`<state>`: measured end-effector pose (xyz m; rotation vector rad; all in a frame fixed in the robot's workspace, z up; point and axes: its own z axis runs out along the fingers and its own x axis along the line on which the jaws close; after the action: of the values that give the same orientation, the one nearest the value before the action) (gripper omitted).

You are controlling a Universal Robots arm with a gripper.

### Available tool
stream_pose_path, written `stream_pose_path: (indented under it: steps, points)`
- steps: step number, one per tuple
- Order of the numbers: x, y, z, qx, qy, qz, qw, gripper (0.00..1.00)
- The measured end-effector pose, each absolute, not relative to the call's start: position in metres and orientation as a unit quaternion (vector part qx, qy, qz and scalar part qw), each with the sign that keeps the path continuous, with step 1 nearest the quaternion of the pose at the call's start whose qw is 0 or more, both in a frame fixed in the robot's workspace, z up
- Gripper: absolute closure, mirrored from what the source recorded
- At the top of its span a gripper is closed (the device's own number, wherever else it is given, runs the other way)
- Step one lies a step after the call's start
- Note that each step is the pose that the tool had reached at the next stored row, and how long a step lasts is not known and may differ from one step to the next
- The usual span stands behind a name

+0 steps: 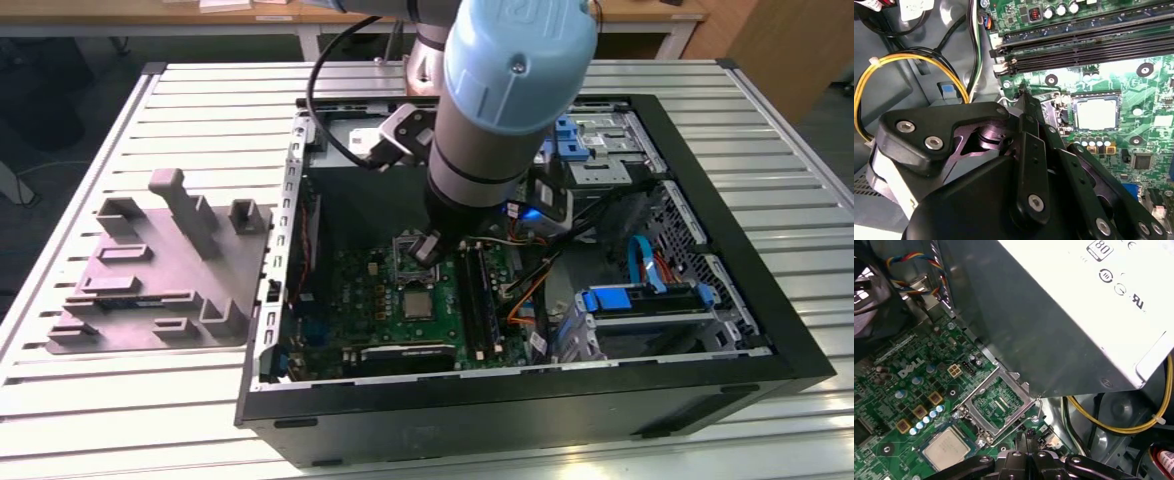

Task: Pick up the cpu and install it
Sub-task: 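Close the cpu cover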

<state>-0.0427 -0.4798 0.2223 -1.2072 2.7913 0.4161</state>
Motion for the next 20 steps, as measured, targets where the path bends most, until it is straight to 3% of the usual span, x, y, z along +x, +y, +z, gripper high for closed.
stream_pose_path:
  steps: [20]
  points:
    - [-0.035, -0.465, 0.215, -0.394, 0.908, 0.136, 0.036, 0.89]
